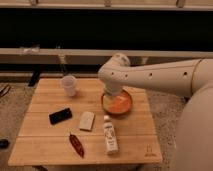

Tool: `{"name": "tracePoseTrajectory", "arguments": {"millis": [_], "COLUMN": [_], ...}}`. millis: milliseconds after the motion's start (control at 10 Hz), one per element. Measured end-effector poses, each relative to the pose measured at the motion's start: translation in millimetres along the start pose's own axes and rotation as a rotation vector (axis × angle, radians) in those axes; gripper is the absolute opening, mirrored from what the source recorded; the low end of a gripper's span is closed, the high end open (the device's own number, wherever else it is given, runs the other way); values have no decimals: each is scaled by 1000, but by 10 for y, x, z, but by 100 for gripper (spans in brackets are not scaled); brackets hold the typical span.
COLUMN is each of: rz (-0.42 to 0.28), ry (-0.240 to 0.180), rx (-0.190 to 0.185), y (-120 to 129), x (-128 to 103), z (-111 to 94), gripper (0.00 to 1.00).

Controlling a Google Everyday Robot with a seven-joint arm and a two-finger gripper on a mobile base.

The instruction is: Drag the ceramic bowl in a circle

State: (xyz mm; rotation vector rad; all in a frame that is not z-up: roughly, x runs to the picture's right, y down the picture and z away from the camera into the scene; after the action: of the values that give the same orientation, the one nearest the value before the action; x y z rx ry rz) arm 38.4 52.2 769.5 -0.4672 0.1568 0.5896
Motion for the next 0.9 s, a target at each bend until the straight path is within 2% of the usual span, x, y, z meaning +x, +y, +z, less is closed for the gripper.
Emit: {"name": "tracePoseTrajectory", "arguments": {"millis": [300, 900], "rz": [-16, -16], "ry": [26, 80], "rx": [-45, -90], "y": [72, 68], "x": [-152, -212], "z": [320, 703], "gripper": [80, 80]}}
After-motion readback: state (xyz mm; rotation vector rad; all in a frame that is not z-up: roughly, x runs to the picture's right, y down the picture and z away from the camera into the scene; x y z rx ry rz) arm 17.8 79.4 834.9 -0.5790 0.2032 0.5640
